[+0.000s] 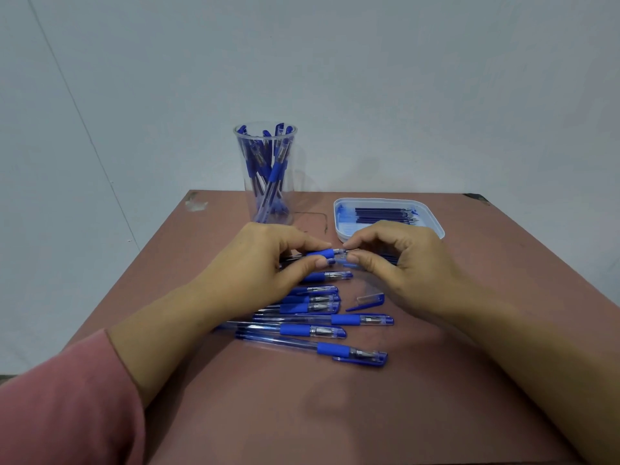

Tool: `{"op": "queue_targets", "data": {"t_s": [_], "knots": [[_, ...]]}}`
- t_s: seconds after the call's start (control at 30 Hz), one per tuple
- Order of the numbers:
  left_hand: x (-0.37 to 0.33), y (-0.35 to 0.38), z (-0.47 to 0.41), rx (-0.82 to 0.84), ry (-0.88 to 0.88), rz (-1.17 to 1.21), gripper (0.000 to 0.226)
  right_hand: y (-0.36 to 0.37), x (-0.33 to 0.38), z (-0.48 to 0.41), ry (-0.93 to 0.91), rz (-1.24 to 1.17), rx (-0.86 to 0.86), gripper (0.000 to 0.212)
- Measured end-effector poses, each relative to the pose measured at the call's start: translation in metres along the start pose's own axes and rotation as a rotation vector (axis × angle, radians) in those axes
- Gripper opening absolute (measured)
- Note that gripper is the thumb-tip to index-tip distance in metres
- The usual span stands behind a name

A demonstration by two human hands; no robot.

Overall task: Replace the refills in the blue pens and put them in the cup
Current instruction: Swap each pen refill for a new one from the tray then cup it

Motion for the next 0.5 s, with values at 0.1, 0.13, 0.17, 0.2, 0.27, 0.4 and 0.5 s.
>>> {"op": "queue_targets", "data": {"t_s": [0.1, 0.13, 0.17, 0.2, 0.27, 0.4, 0.5], "knots": [[0.005, 0.0, 0.0, 0.002, -0.03, -0.009, 0.023, -0.005, -0.001, 0.0, -0.012, 0.033, -0.018, 0.025], [0.007, 0.0, -0.001, 0.002, -0.034, -0.028, 0.022, -0.006, -0.002, 0.0, 0.0, 0.049, -0.004, 0.028], [0.009, -0.001, -0.001, 0.001, -0.039, -0.054, 0.022, -0.007, -0.005, -0.001, 0.019, 0.073, 0.02, 0.029], [0.011, -0.002, -0.001, 0.0, -0.045, -0.086, 0.022, -0.007, -0.008, 0.0, 0.037, 0.104, 0.046, 0.03], [0.015, -0.003, -0.002, 0.001, -0.053, -0.136, 0.024, -0.008, -0.012, 0.0, 0.054, 0.154, 0.083, 0.027], [0.017, -0.003, -0.003, 0.006, -0.068, -0.127, 0.021, -0.01, -0.009, 0.001, 0.062, 0.162, 0.068, 0.023], [0.02, -0.002, -0.003, 0.004, -0.092, -0.094, 0.019, -0.009, -0.008, 0.002, 0.081, 0.122, 0.049, 0.02]]}}
Point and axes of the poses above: each hand's wrist, its own z-axis away from the middle knuckle, its own y-axis out of the palm, x = y × z, the point moved 8 cm from there along -z, towards the middle knuckle, and after that the axes turned 7 degrees about -z, right-handed, at the moved point
